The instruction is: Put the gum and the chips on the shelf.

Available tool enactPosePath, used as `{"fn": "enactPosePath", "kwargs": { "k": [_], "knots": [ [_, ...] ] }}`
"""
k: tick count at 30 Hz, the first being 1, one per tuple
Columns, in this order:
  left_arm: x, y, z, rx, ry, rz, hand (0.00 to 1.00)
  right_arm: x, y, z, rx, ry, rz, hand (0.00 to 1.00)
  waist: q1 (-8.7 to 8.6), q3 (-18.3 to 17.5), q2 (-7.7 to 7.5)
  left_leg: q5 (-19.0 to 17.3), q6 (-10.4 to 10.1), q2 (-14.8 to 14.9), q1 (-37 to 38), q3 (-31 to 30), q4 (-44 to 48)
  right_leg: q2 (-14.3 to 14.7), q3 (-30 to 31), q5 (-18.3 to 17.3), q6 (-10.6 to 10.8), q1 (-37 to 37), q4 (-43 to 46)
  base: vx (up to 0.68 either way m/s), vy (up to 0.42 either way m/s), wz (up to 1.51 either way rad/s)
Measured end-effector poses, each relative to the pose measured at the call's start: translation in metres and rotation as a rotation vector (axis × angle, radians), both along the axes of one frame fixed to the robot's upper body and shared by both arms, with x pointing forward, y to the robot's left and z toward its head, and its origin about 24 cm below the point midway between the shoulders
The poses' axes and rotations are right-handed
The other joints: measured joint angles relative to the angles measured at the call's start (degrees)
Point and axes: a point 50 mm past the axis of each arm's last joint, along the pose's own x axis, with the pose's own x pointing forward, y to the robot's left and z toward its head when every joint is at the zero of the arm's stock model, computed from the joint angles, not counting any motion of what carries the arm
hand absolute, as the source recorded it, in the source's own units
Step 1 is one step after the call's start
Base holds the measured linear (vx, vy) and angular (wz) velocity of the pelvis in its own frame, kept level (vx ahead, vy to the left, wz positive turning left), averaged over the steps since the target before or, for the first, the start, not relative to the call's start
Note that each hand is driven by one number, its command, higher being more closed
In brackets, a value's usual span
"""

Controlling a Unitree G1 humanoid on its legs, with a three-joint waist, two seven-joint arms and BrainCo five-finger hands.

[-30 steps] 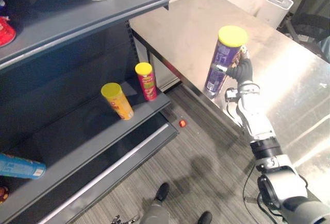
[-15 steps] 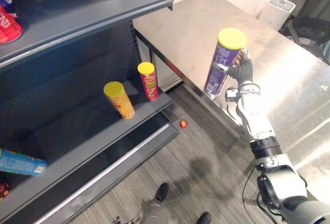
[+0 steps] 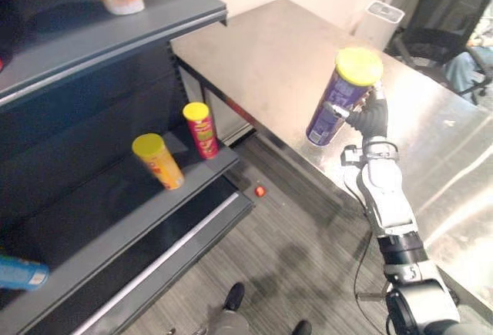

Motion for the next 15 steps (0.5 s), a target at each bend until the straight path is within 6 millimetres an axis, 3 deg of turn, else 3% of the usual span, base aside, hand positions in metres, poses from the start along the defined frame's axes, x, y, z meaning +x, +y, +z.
{"fn": "enactPosePath", "kwargs": {
  "k": [4,9,15],
  "knots": [
    [-0.004,0.002,0.000,0.003,0.013,0.015,0.00,-0.021,-0.003,-0.012,0.001,-0.009,0.049,1.00,-1.46,-1.5,-0.13,-0.2,-0.1,0.2,0.9,1.2,0.1,0.1,1.3,0.1,-0.1,0.2,0.0,0.02,-0.009,-0.16],
    [-0.007,0.002,-0.001,-0.004,0.021,0.021,0.00,-0.033,-0.006,-0.039,0.011,0.086,0.083,1.00,-1.61,-1.9,0.02,-0.6,-0.2,0.5,2.6,1.9,0.1,0.4,1.9,0.1,-0.2,1.6,-0.2,0.00,-0.001,-0.08],
    [-0.016,-0.003,-0.004,-0.028,0.050,0.043,0.00,-0.041,0.005,-0.059,0.016,0.165,0.176,1.00,-1.86,-3.2,2.15,-0.4,-0.5,0.7,2.5,0.2,0.1,0.7,0.6,-0.1,-0.4,2.5,0.1,-0.02,-0.014,0.09]
  ]
}}
